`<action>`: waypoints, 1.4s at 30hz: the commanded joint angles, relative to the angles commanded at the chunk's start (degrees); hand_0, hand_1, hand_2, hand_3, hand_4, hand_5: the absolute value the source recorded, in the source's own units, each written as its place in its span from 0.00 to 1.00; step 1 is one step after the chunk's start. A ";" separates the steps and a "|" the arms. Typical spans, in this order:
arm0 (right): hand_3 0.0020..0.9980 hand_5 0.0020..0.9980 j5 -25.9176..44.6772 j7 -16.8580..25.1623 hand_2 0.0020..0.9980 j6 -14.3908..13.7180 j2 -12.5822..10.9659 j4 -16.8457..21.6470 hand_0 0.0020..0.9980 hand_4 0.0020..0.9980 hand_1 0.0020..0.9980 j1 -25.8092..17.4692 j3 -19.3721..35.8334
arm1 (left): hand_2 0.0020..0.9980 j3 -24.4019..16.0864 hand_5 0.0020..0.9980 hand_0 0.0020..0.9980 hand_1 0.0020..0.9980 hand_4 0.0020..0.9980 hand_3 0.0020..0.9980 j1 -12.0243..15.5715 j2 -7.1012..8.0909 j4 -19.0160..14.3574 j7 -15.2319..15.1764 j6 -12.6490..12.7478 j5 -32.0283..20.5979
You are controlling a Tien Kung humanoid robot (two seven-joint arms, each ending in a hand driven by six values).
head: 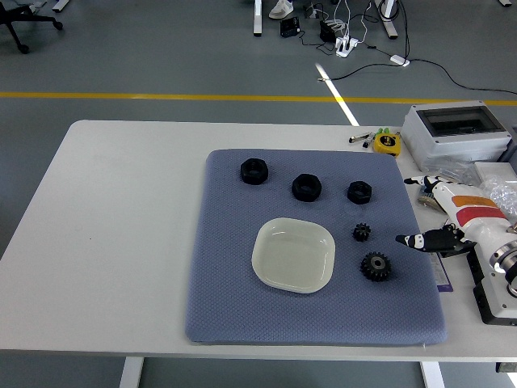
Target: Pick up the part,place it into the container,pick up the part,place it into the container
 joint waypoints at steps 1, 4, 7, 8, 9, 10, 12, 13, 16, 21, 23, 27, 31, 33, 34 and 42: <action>0.86 0.33 -1.12 0.26 0.85 0.75 -0.18 0.15 0.73 1.00 0.77 0.20 -0.41 | 0.70 -0.04 0.57 0.69 0.67 0.64 0.56 0.01 0.00 0.00 -0.02 0.00 -0.01; 0.84 0.33 -5.19 1.21 0.82 3.81 -0.93 0.89 0.72 1.00 0.76 1.28 -2.57 | 0.70 -0.10 0.57 0.69 0.67 0.64 0.56 0.00 0.00 0.00 0.00 -0.02 0.07; 0.84 0.33 -5.12 1.75 0.82 4.98 -1.59 1.70 0.72 1.00 0.76 2.38 -4.96 | 0.70 -0.24 0.57 0.69 0.67 0.64 0.56 0.01 0.03 0.00 0.10 -0.15 0.64; 0.79 0.33 -5.06 1.86 0.78 4.91 -1.78 1.89 0.70 1.00 0.72 2.76 -5.75 | 0.70 -0.16 0.57 0.69 0.67 0.64 0.56 0.02 0.04 0.00 0.09 -0.18 0.62; 0.79 0.33 -5.01 2.00 0.78 4.75 -1.95 1.98 0.70 1.00 0.72 3.14 -6.50 | 0.70 -0.10 0.57 0.69 0.67 0.64 0.56 0.01 0.04 0.00 0.10 -0.20 0.62; 0.79 0.33 -4.86 2.17 0.78 4.55 -2.07 1.95 0.70 1.00 0.72 3.59 -7.27 | 0.70 -0.01 0.57 0.69 0.67 0.64 0.56 -0.01 0.04 0.00 0.10 -0.22 0.62; 0.79 0.33 -4.42 2.45 0.78 4.37 -2.21 1.72 0.70 1.00 0.72 4.46 -9.09 | 0.70 0.20 0.57 0.69 0.67 0.64 0.56 -0.05 0.07 0.00 0.10 -0.30 0.61; 0.79 0.33 -4.25 2.54 0.78 4.33 -2.26 1.62 0.70 1.00 0.72 4.77 -9.78 | 0.70 0.20 0.57 0.69 0.67 0.64 0.56 -0.07 0.08 0.00 0.11 -0.35 0.72; 0.79 0.34 -3.41 2.91 0.77 4.07 -2.25 1.05 0.69 1.00 0.71 5.70 -11.92 | 0.70 -0.17 0.57 0.69 0.67 0.64 0.56 -0.13 0.05 0.00 0.19 -0.48 1.61; 0.77 0.35 -0.23 3.91 0.76 1.29 -1.67 -1.94 0.67 1.00 0.70 7.83 -15.08 | 0.70 0.05 0.57 0.69 0.66 0.64 0.56 -0.06 0.00 0.00 0.20 -0.60 1.97; 0.77 0.35 1.18 4.17 0.76 0.63 -1.45 -3.34 0.67 1.00 0.70 8.79 -16.11 | 0.70 0.01 0.57 0.69 0.66 0.64 0.56 -0.05 0.03 0.00 0.28 -0.77 2.46; 0.66 0.40 4.17 4.59 0.74 -1.13 -0.92 -6.05 0.66 0.93 0.69 10.41 -17.88 | 0.70 0.22 0.57 0.69 0.66 0.64 0.56 0.04 0.08 0.00 0.31 -0.93 2.68; 0.66 0.40 6.36 4.67 0.74 -2.58 -0.30 -8.38 0.66 0.93 0.69 11.99 -19.78 | 0.70 0.45 0.57 0.69 0.66 0.64 0.56 0.15 0.11 0.00 0.31 -1.03 2.65; 0.61 0.44 7.31 4.92 0.73 -2.90 -0.07 -9.19 0.65 0.90 0.68 12.38 -20.50 | 0.70 0.73 0.57 0.69 0.66 0.64 0.56 0.19 0.13 0.00 0.27 -1.06 2.42; 0.61 0.44 7.89 5.05 0.73 -3.07 0.04 -9.65 0.65 0.90 0.68 12.52 -20.82 | 0.70 0.91 0.57 0.69 0.66 0.64 0.56 0.23 0.14 0.00 0.23 -1.05 2.19; 0.61 0.43 10.29 5.56 0.73 -3.90 1.29 -13.20 0.64 0.89 0.68 13.51 -22.34 | 0.70 0.89 0.58 0.69 0.66 0.64 0.56 0.43 0.28 0.00 0.34 -1.20 2.64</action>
